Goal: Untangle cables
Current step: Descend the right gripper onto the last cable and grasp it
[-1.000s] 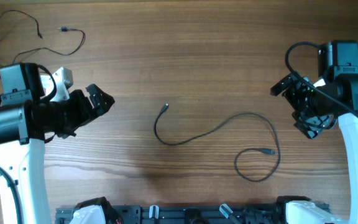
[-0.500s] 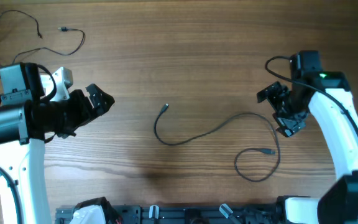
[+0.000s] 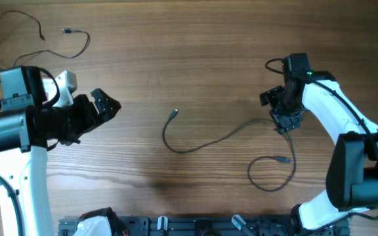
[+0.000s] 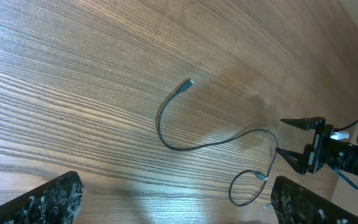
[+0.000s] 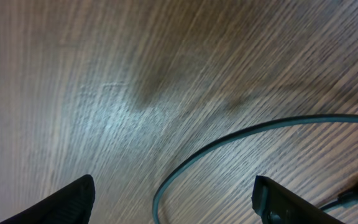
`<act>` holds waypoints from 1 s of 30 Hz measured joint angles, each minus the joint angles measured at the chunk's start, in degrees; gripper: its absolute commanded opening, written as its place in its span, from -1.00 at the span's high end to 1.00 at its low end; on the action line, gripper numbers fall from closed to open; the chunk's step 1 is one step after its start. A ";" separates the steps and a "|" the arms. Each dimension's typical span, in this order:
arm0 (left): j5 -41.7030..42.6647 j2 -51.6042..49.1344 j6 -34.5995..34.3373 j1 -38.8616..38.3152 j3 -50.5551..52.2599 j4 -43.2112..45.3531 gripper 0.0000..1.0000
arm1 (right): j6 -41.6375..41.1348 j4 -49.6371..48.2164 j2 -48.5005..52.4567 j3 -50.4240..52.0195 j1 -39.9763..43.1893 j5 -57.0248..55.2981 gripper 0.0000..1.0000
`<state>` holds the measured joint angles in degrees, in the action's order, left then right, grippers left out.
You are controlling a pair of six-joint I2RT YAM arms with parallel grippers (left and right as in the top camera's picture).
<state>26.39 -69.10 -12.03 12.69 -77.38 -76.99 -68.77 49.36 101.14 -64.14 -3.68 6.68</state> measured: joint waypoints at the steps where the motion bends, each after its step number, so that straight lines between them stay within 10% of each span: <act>1: 0.00 0.00 0.00 0.02 0.00 0.00 -1.00 | -0.26 -0.04 0.44 0.00 -0.20 -0.37 -0.65; 8: 0.00 0.00 0.00 0.00 0.00 0.00 -1.00 | -0.85 -1.90 4.22 0.00 -2.19 -2.93 -0.51; 17: 0.00 0.00 0.00 0.00 0.00 0.00 -1.00 | -1.40 -2.75 5.95 0.00 -2.19 -4.20 0.91; 30: 0.00 0.00 0.00 0.00 0.00 0.00 -1.00 | 15.91 0.87 -5.05 -14.43 -9.16 -1.55 0.91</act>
<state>26.39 -69.10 -12.03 12.69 -77.38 -76.99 -52.86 50.24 96.09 -78.56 -12.84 5.13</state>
